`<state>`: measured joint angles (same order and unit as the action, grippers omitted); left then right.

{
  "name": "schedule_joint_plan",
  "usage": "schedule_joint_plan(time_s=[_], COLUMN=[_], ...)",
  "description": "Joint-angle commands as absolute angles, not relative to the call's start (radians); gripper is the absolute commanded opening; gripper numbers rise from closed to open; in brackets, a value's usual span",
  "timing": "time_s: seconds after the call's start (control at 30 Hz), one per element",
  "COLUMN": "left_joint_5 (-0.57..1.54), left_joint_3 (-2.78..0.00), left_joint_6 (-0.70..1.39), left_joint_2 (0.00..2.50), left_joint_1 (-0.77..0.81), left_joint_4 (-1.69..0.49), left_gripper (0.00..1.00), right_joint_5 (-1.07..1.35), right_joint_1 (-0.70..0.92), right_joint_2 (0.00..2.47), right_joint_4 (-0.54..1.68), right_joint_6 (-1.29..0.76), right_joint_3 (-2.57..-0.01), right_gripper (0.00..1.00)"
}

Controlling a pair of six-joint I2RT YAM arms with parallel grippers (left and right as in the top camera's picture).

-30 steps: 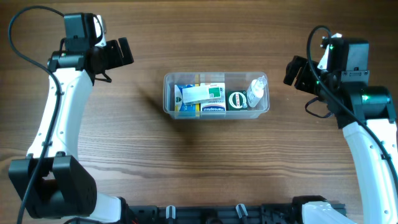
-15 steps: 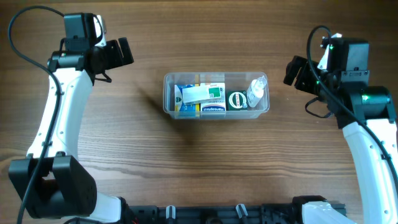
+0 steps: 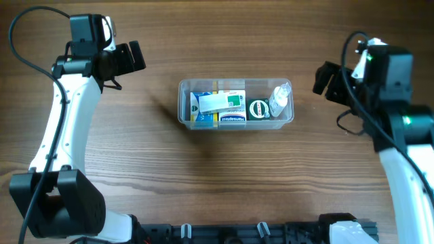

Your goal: Pack container

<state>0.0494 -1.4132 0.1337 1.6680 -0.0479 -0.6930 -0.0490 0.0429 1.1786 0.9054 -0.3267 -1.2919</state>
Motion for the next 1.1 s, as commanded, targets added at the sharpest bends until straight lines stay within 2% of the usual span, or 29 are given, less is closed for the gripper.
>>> schedule_joint_plan(time_s=[0.0,0.5,0.73,1.07], left_joint_5=[0.043,0.043,0.043,0.043], left_joint_3=[-1.414,-1.414,-1.414,-1.414], left_joint_6=[0.146,0.146,0.146,0.146], left_joint_2=[1.657,1.657,1.657,1.657], left_joint_1=[-0.051,-0.051,-0.051,-0.051], left_joint_4=[-0.693,-0.693,-0.693,-0.693], left_gripper=[1.00,1.00,1.00,1.00], right_joint_5=[-0.054,-0.056,-0.070,-0.066], right_joint_1=[0.042,0.042,0.042,0.042], right_joint_2=[1.064,0.657,0.506,0.250], right_joint_4=[0.905,0.911,1.060,1.042], right_joint_6=[-0.316,-0.314,-0.315,-0.325], right_joint_3=[-1.301,-1.300,-1.290,-1.035], right_gripper=[1.00,1.00,1.00,1.00])
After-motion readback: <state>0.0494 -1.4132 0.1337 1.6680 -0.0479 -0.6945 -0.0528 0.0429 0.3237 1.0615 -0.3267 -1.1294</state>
